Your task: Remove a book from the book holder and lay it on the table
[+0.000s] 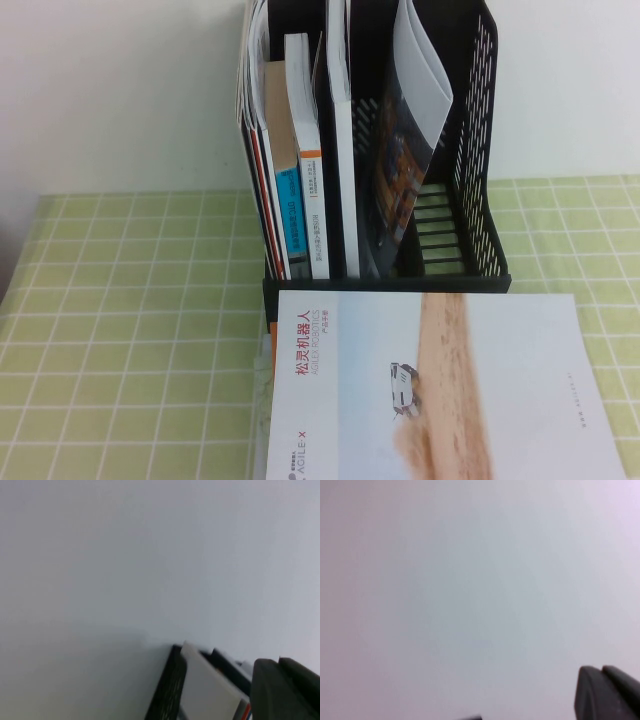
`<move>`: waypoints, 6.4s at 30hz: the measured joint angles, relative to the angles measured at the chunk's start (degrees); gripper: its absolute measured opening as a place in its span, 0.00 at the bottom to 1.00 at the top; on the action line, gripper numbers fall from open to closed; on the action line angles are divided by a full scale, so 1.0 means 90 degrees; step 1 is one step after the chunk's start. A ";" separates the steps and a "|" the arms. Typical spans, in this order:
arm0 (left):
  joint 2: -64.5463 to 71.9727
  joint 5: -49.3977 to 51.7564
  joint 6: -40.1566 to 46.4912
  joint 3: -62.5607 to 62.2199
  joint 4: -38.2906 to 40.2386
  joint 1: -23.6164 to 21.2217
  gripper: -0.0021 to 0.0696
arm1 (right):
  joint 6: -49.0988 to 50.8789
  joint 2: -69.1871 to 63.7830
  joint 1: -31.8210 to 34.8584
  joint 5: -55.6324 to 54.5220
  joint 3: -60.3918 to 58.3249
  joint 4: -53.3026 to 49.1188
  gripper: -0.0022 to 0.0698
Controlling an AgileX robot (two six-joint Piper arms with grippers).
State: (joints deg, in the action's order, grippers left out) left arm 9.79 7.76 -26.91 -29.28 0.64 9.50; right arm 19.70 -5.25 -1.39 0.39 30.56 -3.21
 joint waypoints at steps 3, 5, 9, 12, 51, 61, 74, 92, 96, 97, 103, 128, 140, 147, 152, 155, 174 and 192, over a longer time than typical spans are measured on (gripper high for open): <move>0.0353 0.0406 0.0226 -0.0098 -0.0071 0.0000 0.03 | -0.0013 -0.0526 0.0000 0.1129 0.0177 0.0011 0.03; 0.0445 0.0452 0.0310 -0.0098 -0.0071 0.0000 0.03 | -0.0202 -0.0768 0.0000 0.1738 0.0187 0.0011 0.03; 0.0503 0.0524 0.0271 -0.0098 0.0059 0.0000 0.03 | -0.0674 -0.0874 0.0000 0.2235 0.0204 0.0139 0.03; 0.0503 0.0727 0.0266 0.0021 0.0263 0.0000 0.03 | -0.0753 -0.0874 0.0000 0.2305 0.0217 0.0587 0.03; 0.8938 0.1531 0.9486 -0.6040 0.5532 0.2376 0.03 | -1.1867 -0.6081 -0.0649 0.3522 -0.0076 1.1007 0.22; 0.9648 0.1774 0.7807 -0.6317 0.2848 0.2391 0.03 | -1.2361 -0.7398 -0.0649 0.3600 0.1383 1.1154 0.56; 0.9635 0.1886 0.5864 -0.6329 0.0604 0.2416 0.03 | -1.3899 -0.8632 -0.2445 0.1871 0.2935 1.1220 0.60; 0.9635 0.1874 0.5420 -0.6341 0.0505 0.2416 0.03 | -1.3322 -1.0944 -0.2783 0.0872 0.4641 1.1331 0.51; 0.9635 0.1874 0.5380 -0.6341 0.0505 0.2416 0.03 | -1.3368 -1.1003 -0.2783 0.0886 0.4700 1.1331 0.17; 0.9635 0.1874 0.5380 -0.6341 0.0505 0.2416 0.03 | -1.3377 -1.1003 -0.2783 0.0886 0.4700 1.1331 0.14; 0.9635 0.1807 0.5354 -0.6341 0.0505 0.2416 0.03 | -1.3442 -1.0818 -0.2783 0.0723 0.4704 1.1331 0.06; 0.6915 0.3591 0.4775 -0.7059 0.0622 0.1578 0.03 | -1.3419 -0.6935 -0.2783 0.1802 0.4992 1.1038 0.06; 0.5400 0.3897 0.4325 -0.5321 0.0973 0.0453 0.03 | -1.0128 -0.6526 -0.2783 0.6084 0.5053 0.5652 0.06; 0.4452 0.3821 0.4076 -0.3302 0.1628 0.0453 0.03 | -0.9229 -0.6580 -0.2936 0.6303 0.5053 0.3639 0.06; 0.3931 0.3545 0.3829 -0.2197 0.2228 0.0453 0.03 | -0.8163 -0.6757 -0.3546 0.6159 0.5053 0.1899 0.06; 0.3776 0.3475 0.3782 -0.1802 0.2527 0.0453 0.03 | -0.7382 -0.7063 -0.4224 0.6044 0.5053 0.0852 0.06; 0.3723 0.3495 0.3808 -0.1698 0.2776 0.0453 0.03 | -0.4077 -1.0078 -0.7591 0.5864 0.4989 -0.3200 0.06; 0.3723 0.3539 0.3943 -0.1698 0.2775 0.0453 0.03 | -0.3175 -1.0274 -0.7591 0.5015 0.3785 -0.3780 0.15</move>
State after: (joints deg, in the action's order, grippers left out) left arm 43.30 39.61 8.58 -44.56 25.61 13.58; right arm -8.87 -97.71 -69.71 45.53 64.62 -37.23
